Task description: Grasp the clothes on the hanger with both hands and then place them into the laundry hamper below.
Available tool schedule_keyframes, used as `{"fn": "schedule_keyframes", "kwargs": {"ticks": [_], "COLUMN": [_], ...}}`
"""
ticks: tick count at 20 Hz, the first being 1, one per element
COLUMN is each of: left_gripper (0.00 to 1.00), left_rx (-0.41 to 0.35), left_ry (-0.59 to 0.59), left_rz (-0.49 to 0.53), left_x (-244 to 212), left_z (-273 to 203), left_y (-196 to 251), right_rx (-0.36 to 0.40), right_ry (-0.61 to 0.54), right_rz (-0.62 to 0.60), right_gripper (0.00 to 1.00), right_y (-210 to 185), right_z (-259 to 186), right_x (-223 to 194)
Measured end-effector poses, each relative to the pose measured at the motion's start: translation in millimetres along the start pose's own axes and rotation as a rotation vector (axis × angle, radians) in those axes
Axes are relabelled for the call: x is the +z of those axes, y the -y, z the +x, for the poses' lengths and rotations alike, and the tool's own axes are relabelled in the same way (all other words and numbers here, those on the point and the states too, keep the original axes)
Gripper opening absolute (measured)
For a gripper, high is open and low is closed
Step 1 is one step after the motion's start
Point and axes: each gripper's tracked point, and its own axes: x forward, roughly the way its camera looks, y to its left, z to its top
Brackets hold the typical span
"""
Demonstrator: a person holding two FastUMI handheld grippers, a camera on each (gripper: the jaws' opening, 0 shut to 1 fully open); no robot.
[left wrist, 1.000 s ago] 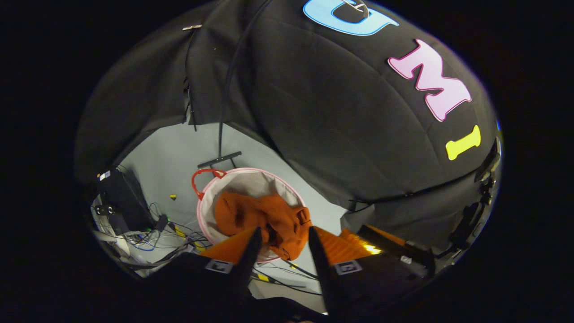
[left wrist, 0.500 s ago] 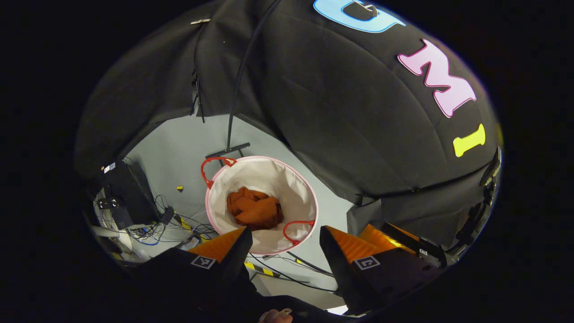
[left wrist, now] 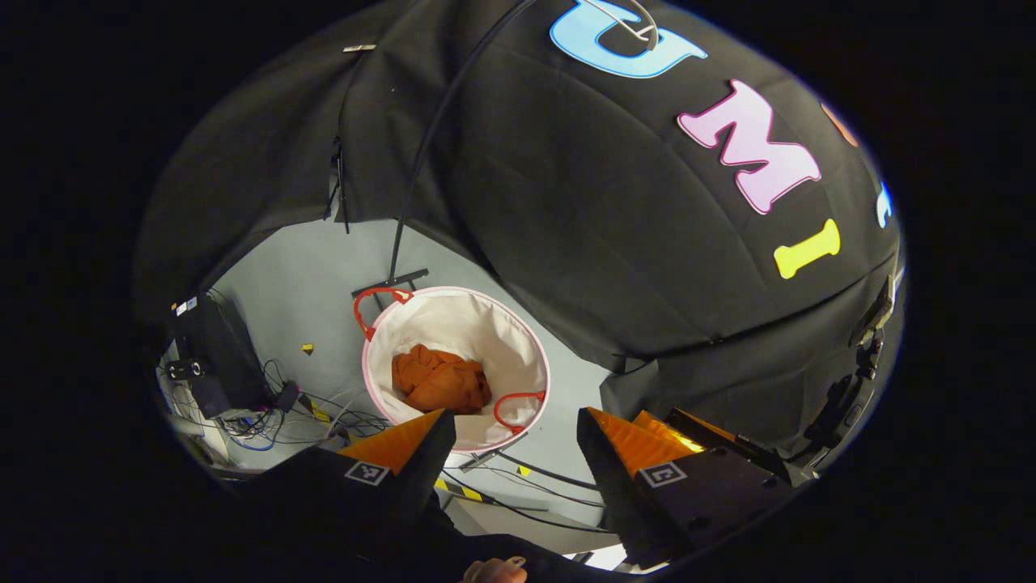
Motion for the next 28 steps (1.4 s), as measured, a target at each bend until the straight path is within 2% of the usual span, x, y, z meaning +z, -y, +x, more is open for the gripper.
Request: {"fn": "schedule_keyframes", "kwargs": {"ticks": [5,9,11,12,14,20,24,25,26,27,28], "left_gripper": [0.96,0.96,0.92,0.96,0.96,0.95,0.95,0.92,0.95,0.92,0.92], "left_rx": [-0.045,-0.081,-0.097,-0.099,-0.104,-0.106,-0.141,-0.142,-0.131,-0.124,-0.117], "left_ry": [0.013,0.074,0.140,0.182,0.275,0.616,0.727,0.750,0.757,0.772,0.796], "left_rz": [0.128,0.295,0.376,0.407,0.454,0.605,0.656,0.676,0.699,0.716,0.726], "left_x": [-28.8,-43.0,-41.3,-41.7,-40.7,-17.5,-13.2,-11.0,-12.1,-11.7,-9.6], "left_z": [-62.6,-122.3,-156.4,-171.7,-207.8,-322.9,-370.3,-385.2,-397.1,-409.6,-424.5], "left_y": [-25.3,-44.3,-48.2,-51.7,-55.8,-47.7,-20.1,-14.0,-12.3,-10.2,-6.0], "right_rx": [-0.051,-0.089,-0.104,-0.116,-0.140,-0.206,-0.265,-0.269,-0.285,-0.311,-0.334], "right_ry": [0.091,0.177,0.237,0.271,0.373,0.644,0.779,0.801,0.820,0.835,0.847], "right_rz": [0.044,0.058,0.060,0.059,0.047,-0.012,-0.072,-0.079,-0.087,-0.105,-0.123], "right_gripper": [0.99,0.99,0.99,0.99,0.99,0.98,0.98,0.98,0.98,1.00,0.98], "right_y": [-36.7,-71.5,-87.5,-92.6,-94.3,-123.9,-135.1,-139.3,-140.5,-138.7,-138.6], "right_z": [-62.9,-120.3,-152.7,-168.9,-202.2,-313.1,-375.0,-387.0,-397.8,-408.7,-418.0], "right_x": [-30.3,-60.9,-71.3,-75.2,-73.0,-57.7,-44.1,-42.3,-40.6,-39.6,-37.6]}}
